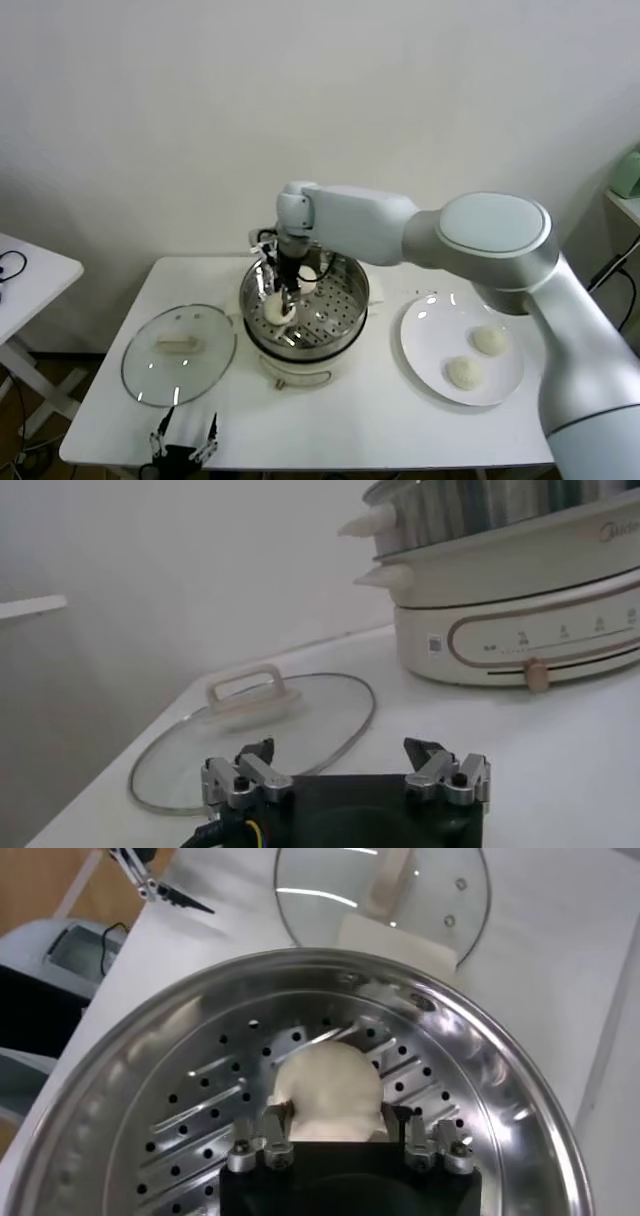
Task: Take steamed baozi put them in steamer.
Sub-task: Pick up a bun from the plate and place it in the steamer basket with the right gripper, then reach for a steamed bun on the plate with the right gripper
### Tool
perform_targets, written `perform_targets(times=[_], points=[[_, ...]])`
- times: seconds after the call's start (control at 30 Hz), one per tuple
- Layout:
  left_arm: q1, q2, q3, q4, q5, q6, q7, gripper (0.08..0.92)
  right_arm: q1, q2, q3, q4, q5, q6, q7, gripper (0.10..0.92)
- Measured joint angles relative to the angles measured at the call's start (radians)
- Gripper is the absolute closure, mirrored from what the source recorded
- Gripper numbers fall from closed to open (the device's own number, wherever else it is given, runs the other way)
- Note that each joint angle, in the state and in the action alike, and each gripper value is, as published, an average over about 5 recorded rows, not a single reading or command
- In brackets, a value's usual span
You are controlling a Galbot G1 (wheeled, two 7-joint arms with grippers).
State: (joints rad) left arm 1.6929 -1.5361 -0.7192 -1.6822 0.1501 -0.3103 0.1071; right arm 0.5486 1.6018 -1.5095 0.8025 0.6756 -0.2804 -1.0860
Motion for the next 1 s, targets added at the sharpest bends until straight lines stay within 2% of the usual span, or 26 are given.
perform_targets(times=[0.1,0.43,0.73,1.0], points=[[0.003,0.000,0.000,-0.002,0.002,0.001,0.000,0.177,0.025,-0.014,-0.001,0.013,0.018,0.009,-0.013,0.213],[0.013,0.006,-0.002,-0.012,0.004,0.002,0.000,0.177,0.189,-0.135,-0.059,0.129,0.121,0.037,-0.068,0.203],[0.015,0.013,-0.005,-0.028,-0.012,0.005,0.004,0.177,0.373,-0.373,-0.201,0.349,0.145,0.061,-0.087,0.203],[0.018,0.014,-0.006,-0.042,-0.033,0.012,0.010,0.177,0.450,-0.603,-0.336,0.526,0.051,0.073,-0.060,0.203]])
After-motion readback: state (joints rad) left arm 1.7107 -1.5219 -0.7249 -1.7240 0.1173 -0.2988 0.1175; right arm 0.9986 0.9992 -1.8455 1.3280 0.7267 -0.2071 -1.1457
